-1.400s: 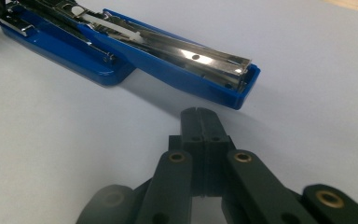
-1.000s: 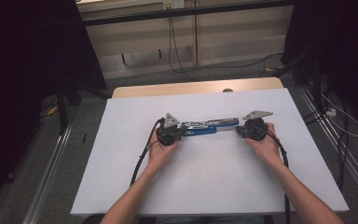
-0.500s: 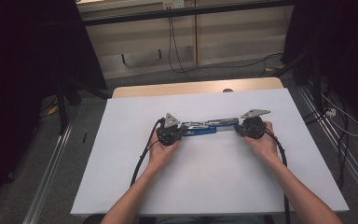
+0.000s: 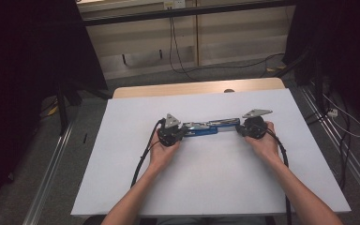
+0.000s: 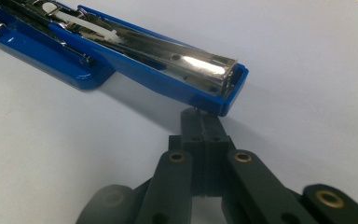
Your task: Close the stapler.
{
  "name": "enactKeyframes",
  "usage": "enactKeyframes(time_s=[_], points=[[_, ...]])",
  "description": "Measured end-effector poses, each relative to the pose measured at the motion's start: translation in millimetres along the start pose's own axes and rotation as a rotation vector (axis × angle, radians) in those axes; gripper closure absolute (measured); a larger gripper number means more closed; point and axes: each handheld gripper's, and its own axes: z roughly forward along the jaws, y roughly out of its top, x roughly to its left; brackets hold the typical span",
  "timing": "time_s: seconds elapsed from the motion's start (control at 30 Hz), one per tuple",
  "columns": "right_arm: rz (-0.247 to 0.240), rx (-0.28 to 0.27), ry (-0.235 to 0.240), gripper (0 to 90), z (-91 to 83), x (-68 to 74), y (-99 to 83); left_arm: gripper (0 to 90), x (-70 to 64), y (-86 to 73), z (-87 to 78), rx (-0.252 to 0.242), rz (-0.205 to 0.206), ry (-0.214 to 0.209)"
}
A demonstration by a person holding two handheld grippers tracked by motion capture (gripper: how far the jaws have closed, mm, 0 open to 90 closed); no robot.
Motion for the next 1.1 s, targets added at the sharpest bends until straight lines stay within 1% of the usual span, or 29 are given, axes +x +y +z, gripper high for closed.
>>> enactKeyframes(time_s=[0.17, 0.23, 0.57, 0.6, 0.73, 0.93, 1.1], points=[[-0.006, 0.000, -0.003, 90.0, 0.4, 0.3, 0.5, 90.0, -0.3, 0.0, 0.1, 0.000, -0.003, -0.002], [-0.003, -0.003, -0.002, 90.0, 0.3, -0.2, 0.8, 90.0, 0.4, 0.0, -0.2, 0.000, 0.004, 0.000], [-0.008, -0.019, -0.003, 90.0, 0.7, 1.4, 1.9, 90.0, 1.1, 0.0, -0.5, 0.000, 0.004, -0.001], [-0.008, -0.022, -0.002, 90.0, 0.6, 1.4, 2.1, 90.0, 1.1, -0.2, -0.3, -0.002, -0.005, -0.009], [-0.007, -0.035, -0.001, 90.0, 0.4, 2.2, 2.8, 90.0, 1.2, -0.1, -0.4, -0.001, 0.001, -0.006], [-0.008, -0.056, 0.001, 90.0, 0.5, 3.3, 4.1, 90.0, 1.2, -0.2, -0.3, -0.002, -0.005, -0.009], [-0.011, -0.092, 0.000, 90.0, -1.2, 4.6, 5.9, 90.0, 1.3, -0.2, -0.5, -0.001, 0.000, -0.007]])
